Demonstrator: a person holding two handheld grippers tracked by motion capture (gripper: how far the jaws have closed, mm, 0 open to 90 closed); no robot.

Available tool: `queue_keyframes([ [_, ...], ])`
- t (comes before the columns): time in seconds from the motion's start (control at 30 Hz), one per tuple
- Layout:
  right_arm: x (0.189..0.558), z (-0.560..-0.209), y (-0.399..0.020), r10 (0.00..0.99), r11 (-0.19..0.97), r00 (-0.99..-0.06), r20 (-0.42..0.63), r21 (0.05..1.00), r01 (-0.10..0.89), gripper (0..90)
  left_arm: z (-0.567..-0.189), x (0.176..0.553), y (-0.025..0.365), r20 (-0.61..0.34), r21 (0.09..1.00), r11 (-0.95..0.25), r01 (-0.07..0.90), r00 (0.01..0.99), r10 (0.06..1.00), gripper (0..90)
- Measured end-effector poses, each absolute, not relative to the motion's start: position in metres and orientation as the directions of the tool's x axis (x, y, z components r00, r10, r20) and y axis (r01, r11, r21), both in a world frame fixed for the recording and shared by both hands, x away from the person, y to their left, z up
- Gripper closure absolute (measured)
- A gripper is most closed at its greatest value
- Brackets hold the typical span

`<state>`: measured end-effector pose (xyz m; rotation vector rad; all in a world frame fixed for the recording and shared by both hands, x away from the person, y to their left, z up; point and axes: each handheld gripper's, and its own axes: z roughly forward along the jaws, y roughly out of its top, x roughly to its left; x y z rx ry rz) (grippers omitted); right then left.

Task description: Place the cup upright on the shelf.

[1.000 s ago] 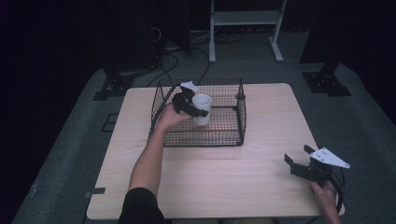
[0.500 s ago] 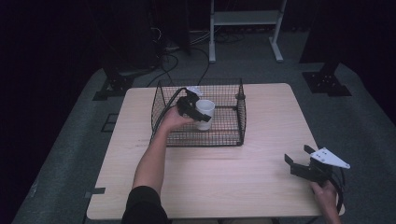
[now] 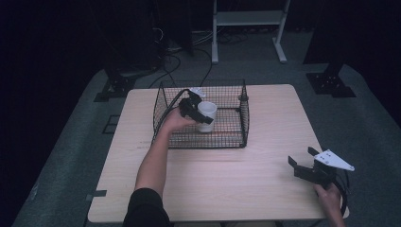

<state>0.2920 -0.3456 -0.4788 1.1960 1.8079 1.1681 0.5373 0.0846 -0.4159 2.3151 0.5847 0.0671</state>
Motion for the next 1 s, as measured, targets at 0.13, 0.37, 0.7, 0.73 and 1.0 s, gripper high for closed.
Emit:
queue_keyframes([
  [0.13,0.292,-0.479,-0.346,0.932,0.18,-0.359,-0.051,0.924,0.337,13.1,-0.414,0.536,0.081,-0.105,0.664,-0.645,0.377,0.902,0.42,20.0],
  [0.37,0.292,-0.479,-0.346,0.931,0.18,-0.361,-0.049,0.924,0.338,13.0,-0.412,0.533,0.08,-0.086,0.656,-0.66,0.366,0.905,0.416,19.0],
  [0.7,0.292,-0.479,-0.346,0.932,0.179,-0.36,-0.049,0.924,0.337,13.1,-0.405,0.531,0.084,-0.075,0.67,-0.649,0.361,0.902,0.424,13.7],
  [0.73,0.292,-0.479,-0.345,0.932,0.179,-0.36,-0.049,0.924,0.338,13.0,-0.404,0.531,0.084,-0.075,0.67,-0.649,0.361,0.902,0.425,13.6],
  [1.0,0.292,-0.479,-0.345,0.931,0.182,-0.361,-0.051,0.923,0.339,13.0,-0.396,0.528,0.086,-0.067,0.685,-0.632,0.362,0.895,0.44,6.1],
])
